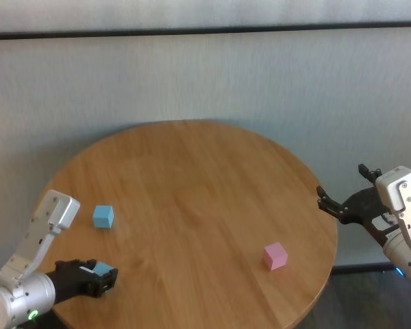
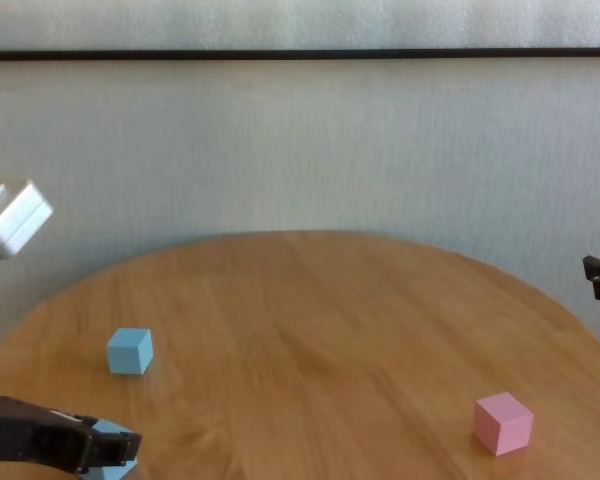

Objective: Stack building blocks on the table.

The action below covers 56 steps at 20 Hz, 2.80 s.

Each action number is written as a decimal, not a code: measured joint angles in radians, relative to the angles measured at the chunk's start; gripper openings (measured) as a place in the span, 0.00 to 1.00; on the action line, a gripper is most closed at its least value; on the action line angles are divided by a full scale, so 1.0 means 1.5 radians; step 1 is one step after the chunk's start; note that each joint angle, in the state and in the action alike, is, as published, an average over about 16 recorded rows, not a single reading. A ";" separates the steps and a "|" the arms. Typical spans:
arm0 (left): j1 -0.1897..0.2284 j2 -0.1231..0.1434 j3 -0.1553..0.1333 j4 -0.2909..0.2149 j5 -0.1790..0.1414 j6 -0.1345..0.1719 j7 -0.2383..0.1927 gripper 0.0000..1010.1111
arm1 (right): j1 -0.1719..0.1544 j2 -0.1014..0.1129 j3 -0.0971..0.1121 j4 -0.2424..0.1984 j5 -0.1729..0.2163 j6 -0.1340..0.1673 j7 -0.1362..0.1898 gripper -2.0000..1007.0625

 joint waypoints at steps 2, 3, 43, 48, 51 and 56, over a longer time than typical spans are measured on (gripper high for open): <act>0.001 0.001 0.000 -0.001 0.002 -0.005 -0.002 0.53 | 0.000 0.000 0.000 0.000 0.000 0.000 0.000 1.00; 0.002 0.002 0.000 -0.002 0.003 -0.009 -0.004 0.51 | 0.000 0.000 0.000 0.000 0.000 0.000 0.000 1.00; -0.177 -0.059 0.158 0.116 0.152 -0.131 -0.195 0.39 | 0.000 0.000 0.000 0.000 0.000 0.000 0.000 1.00; -0.189 -0.070 0.168 0.136 0.159 -0.136 -0.199 0.39 | 0.000 0.000 0.000 0.000 0.000 0.000 0.000 1.00; -0.193 -0.073 0.172 0.145 0.162 -0.138 -0.198 0.39 | 0.000 0.000 0.000 0.000 0.000 0.000 0.000 1.00; -0.195 -0.075 0.173 0.153 0.166 -0.138 -0.197 0.39 | 0.000 0.000 0.000 0.000 0.000 0.000 0.000 1.00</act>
